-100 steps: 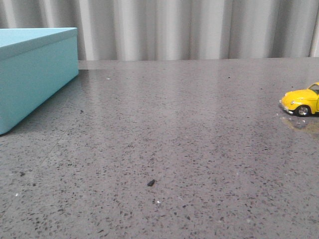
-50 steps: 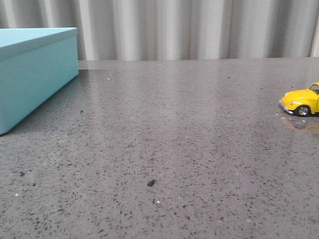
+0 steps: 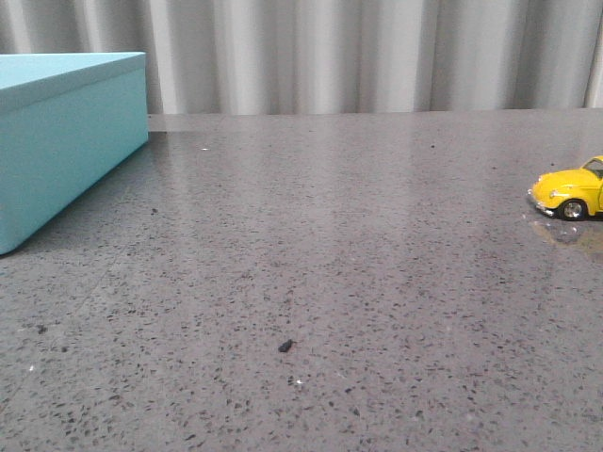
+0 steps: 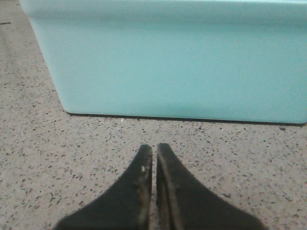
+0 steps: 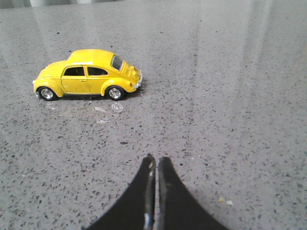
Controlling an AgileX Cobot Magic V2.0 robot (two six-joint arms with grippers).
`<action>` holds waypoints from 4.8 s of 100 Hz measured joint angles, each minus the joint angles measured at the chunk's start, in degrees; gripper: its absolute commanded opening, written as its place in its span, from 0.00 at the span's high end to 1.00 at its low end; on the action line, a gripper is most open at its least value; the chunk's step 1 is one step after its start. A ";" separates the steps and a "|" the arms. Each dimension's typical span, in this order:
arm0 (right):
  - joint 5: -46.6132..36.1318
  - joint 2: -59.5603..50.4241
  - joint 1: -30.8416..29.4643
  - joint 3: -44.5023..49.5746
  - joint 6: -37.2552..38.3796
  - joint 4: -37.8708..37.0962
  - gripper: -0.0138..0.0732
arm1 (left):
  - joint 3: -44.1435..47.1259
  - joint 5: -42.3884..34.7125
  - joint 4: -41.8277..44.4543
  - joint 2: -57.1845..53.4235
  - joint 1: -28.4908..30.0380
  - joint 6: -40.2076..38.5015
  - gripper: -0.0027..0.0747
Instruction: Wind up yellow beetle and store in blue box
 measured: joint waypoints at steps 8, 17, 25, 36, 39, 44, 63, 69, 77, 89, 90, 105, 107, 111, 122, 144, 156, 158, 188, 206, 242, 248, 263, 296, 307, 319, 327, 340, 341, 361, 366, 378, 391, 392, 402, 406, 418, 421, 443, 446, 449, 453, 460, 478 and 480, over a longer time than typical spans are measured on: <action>0.00 0.00 0.00 0.00 0.00 0.00 0.91 | 0.00 0.00 0.00 0.00 0.00 0.00 0.99; 0.00 0.00 0.00 0.00 0.00 0.00 0.91 | 0.07 0.00 0.00 0.00 0.00 0.00 0.99; 0.00 0.00 0.00 0.00 0.00 0.00 0.91 | 0.00 -0.20 0.00 0.00 0.00 0.00 0.99; 0.00 0.00 0.00 0.00 0.00 0.00 0.91 | 0.07 -0.24 0.00 0.00 0.00 0.00 0.99; 0.00 0.00 0.00 0.00 0.13 0.00 0.91 | 0.00 -0.24 0.00 0.00 0.00 0.00 0.99; 0.00 0.00 0.00 0.00 0.13 0.00 0.91 | 0.00 -0.33 0.00 0.00 0.00 0.00 0.99; 0.00 0.00 0.00 0.00 0.13 0.00 0.91 | 0.00 -0.33 0.00 0.00 0.00 0.00 0.99; 0.00 0.00 0.00 0.00 0.13 0.00 0.91 | 0.07 -0.33 0.00 0.00 0.00 0.00 0.99; 0.00 0.00 0.00 0.00 0.13 0.00 0.91 | 0.00 -0.33 0.00 0.00 0.00 0.00 0.99; 0.00 0.00 0.00 0.00 0.03 0.00 0.91 | 0.00 -0.33 0.00 0.00 0.00 0.00 0.99; 0.00 0.00 0.00 0.00 0.03 0.00 0.91 | 0.00 -0.33 0.00 0.00 0.00 0.00 0.99; 0.00 0.00 0.00 0.00 0.03 0.00 0.91 | 0.00 -0.33 0.00 0.00 0.00 0.00 0.99; 0.00 0.00 0.00 0.00 0.03 0.00 0.91 | 0.00 -0.33 0.00 0.00 0.00 0.00 0.99; 0.00 0.00 0.00 0.00 0.03 0.00 0.91 | 0.00 -0.45 0.00 0.00 0.00 0.00 0.99; 0.00 0.00 0.00 0.00 0.03 0.00 0.91 | 0.07 -0.65 0.00 0.00 0.00 0.00 0.99; 0.00 0.00 0.00 0.00 0.13 0.00 0.91 | 0.07 -0.65 -0.11 0.00 0.00 0.00 0.99; -0.47 0.00 0.00 0.00 0.13 0.00 0.91 | 0.07 -1.30 -0.25 0.00 0.00 0.00 0.99; -0.71 0.00 0.00 0.00 0.13 0.00 0.91 | 0.07 -1.77 -0.50 0.00 0.00 0.00 0.99; -10.52 0.00 0.00 0.00 0.13 0.00 0.91 | 0.07 -15.30 -2.32 0.00 0.00 0.00 0.99; -15.59 0.00 0.00 0.00 0.13 0.00 0.91 | 0.07 -20.17 -2.35 0.00 0.00 0.00 0.99; -23.49 0.00 0.00 0.00 0.13 1.40 0.91 | 0.00 -24.22 -2.35 0.00 0.00 0.00 0.99; -23.59 0.00 0.00 0.00 0.13 1.40 0.91 | 0.07 -24.22 -2.44 0.00 0.00 0.00 0.99; -23.41 0.00 0.00 0.00 0.13 1.40 0.91 | 0.00 -24.22 -3.31 0.00 0.00 0.00 0.99; -8.29 1.69 0.00 -8.34 0.13 1.40 0.91 | -6.77 -17.43 -3.46 0.31 0.00 0.00 0.99; -4.59 7.04 0.00 -13.34 0.13 1.40 0.91 | -10.16 -14.98 -3.03 2.92 0.00 0.00 0.99; 1.05 15.48 0.00 -20.95 -0.33 1.00 0.91 | -12.69 -13.52 -2.89 6.24 0.00 0.00 0.99; 5.61 21.36 0.00 -26.94 -0.59 0.53 0.91 | -14.03 -13.44 -2.81 8.03 0.00 0.00 0.99; 7.08 28.81 0.00 -34.16 -0.74 0.41 0.91 | -15.64 -13.30 -2.81 10.06 0.00 0.00 0.99; 6.97 29.11 0.00 -34.36 -0.74 0.41 0.91 | -15.77 -13.30 -2.81 10.15 0.00 0.00 0.99; 7.06 35.82 0.68 -37.78 -0.74 0.94 0.91 | -15.94 -13.30 -2.81 10.51 0.00 0.00 0.99; 8.22 37.61 1.25 -39.24 -0.74 0.94 0.91 | -15.94 -13.30 -2.81 10.51 0.00 0.00 0.99; 11.76 42.85 3.32 -43.37 -0.74 0.94 0.91 | -15.94 -13.30 -2.76 10.51 0.00 0.00 0.99; 16.21 49.88 6.02 -48.82 -0.74 0.94 0.91 | -15.94 -13.28 -2.76 10.51 0.00 0.00 0.99; 16.69 50.27 6.15 -49.11 -0.74 0.94 0.91 | -15.94 -13.28 -2.76 10.51 0.00 0.00 0.99; 19.33 56.22 7.71 -52.76 -0.74 0.99 0.91 | -15.94 -13.28 -2.76 10.51 0.00 0.00 0.99; 20.14 58.07 8.18 -54.08 -0.74 1.08 0.91 | -15.94 -13.28 -2.76 10.51 0.00 0.00 0.99; 23.31 63.61 9.62 -57.87 -0.74 1.08 0.91 | -15.94 -13.18 -2.76 10.51 0.00 0.00 0.99; 24.52 65.17 9.79 -59.15 -0.74 1.08 0.91 | -15.94 -13.18 -2.76 10.51 0.00 0.00 0.99; 33.71 74.16 10.71 -66.52 -0.74 2.04 0.91 | -15.94 -13.18 -2.76 10.51 0.00 0.00 0.99; 34.71 75.21 10.71 -67.37 -0.74 2.45 0.91 | -15.94 -13.18 -2.76 10.51 0.00 0.00 0.99; 35.75 76.48 10.71 -68.20 -0.74 2.77 0.91 | -15.94 -13.18 -2.76 10.51 0.00 0.00 0.99; 37.27 77.70 10.71 -69.42 -0.74 3.08 0.91 | -15.94 -13.18 -2.76 10.51 0.00 0.00 0.99; 39.30 79.96 10.71 -71.07 -0.74 3.69 0.91 | -15.94 -13.18 -2.76 10.51 0.00 0.00 0.99; 43.25 84.60 10.71 -74.06 -0.63 5.06 0.91 | -15.94 -13.15 -2.76 10.51 0.00 0.00 0.99; 43.42 85.02 10.71 -74.22 -0.63 5.06 0.91 | -15.94 -13.15 -2.76 10.51 0.00 0.00 0.99</action>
